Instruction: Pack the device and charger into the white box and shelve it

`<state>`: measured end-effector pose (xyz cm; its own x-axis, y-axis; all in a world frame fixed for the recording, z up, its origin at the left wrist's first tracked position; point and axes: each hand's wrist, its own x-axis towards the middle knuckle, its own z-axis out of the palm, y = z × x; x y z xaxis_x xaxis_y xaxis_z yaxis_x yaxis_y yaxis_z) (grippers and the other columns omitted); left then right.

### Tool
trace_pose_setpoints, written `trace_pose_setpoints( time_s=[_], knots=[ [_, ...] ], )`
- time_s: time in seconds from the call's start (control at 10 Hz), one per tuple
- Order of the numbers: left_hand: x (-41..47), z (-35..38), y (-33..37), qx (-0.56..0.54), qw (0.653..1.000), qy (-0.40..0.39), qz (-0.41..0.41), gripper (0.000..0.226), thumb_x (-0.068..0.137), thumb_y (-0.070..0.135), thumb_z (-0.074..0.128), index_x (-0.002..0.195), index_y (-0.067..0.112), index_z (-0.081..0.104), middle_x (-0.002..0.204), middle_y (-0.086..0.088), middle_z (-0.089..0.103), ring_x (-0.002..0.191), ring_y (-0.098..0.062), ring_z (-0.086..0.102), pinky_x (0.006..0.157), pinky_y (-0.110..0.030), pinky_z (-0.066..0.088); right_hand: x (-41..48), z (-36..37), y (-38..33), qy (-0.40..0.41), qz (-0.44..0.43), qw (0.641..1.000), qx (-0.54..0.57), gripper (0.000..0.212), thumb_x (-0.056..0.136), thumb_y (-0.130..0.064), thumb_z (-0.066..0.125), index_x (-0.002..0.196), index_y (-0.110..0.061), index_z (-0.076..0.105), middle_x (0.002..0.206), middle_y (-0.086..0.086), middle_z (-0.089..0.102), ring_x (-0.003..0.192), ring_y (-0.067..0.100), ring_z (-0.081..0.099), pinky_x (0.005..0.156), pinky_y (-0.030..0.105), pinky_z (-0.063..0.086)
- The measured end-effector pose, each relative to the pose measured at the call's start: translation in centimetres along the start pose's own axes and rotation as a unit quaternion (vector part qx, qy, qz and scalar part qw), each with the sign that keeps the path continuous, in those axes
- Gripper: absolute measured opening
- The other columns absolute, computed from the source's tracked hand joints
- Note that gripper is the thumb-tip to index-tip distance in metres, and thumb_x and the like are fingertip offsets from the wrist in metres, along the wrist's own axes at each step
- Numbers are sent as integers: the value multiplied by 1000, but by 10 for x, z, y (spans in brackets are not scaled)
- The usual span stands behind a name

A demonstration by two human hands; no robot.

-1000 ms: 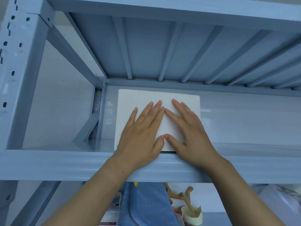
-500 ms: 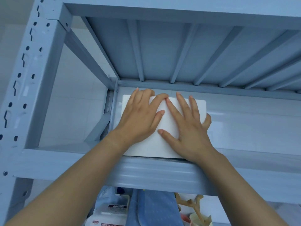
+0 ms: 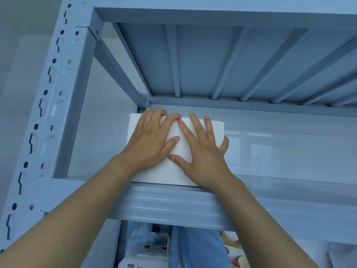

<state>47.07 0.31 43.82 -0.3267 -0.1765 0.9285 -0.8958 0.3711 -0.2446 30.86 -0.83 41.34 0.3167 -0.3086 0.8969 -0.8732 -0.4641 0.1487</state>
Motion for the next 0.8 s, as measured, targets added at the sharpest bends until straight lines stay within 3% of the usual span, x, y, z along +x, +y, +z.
trace_pose_setpoints(
  time_s=[0.1,0.2,0.3,0.4,0.5,0.6,0.8],
  knots=[
    [-8,13,7,39,999,4,-7,58,91,44,27,143,18,27,138,-17,35,133,-31,26,116,-40,5,-1,1,3,-5,3,1000,6,74,83,-67,34,143,-43,-3,154,-15,-16,138,11,-22,101,69,7],
    [-16,20,5,48,999,7,-4,58,96,37,33,147,20,11,155,-13,12,144,-26,2,115,-38,-2,-2,1,1,6,2,1000,-2,75,82,-69,35,143,-43,0,155,-14,-13,139,11,-20,103,68,7],
    [-21,21,2,57,998,-13,12,61,96,38,29,147,21,0,157,-6,-7,144,-20,-11,114,-36,-7,-3,0,2,14,4,1000,4,80,76,-72,38,142,-45,3,155,-15,-10,140,10,-17,104,67,7],
    [-26,18,0,67,997,-33,24,61,96,40,25,147,21,-2,157,-4,-11,143,-18,-14,114,-36,-8,-6,-2,3,23,7,999,34,80,74,-67,49,142,-41,15,156,-15,-4,141,8,-12,107,62,6],
    [-29,16,0,63,997,-53,14,61,96,42,24,147,23,-4,157,-2,-13,143,-17,-13,115,-37,-7,-9,-11,6,25,10,995,99,70,80,-46,61,141,-35,27,156,-14,6,142,7,-4,113,57,6],
    [-32,12,4,30,998,-55,0,58,97,36,30,147,27,4,157,1,-8,144,-17,-10,116,-38,-3,-17,-23,11,25,-2,991,133,64,83,-34,63,139,-31,34,154,-9,18,142,11,11,113,52,17],
    [-58,-4,40,-97,993,24,-70,50,94,31,41,142,33,28,153,5,24,142,-14,16,116,-41,8,-53,-38,2,101,11,984,148,48,83,-34,63,128,-24,50,136,-3,44,126,14,40,102,36,38]
  ],
)
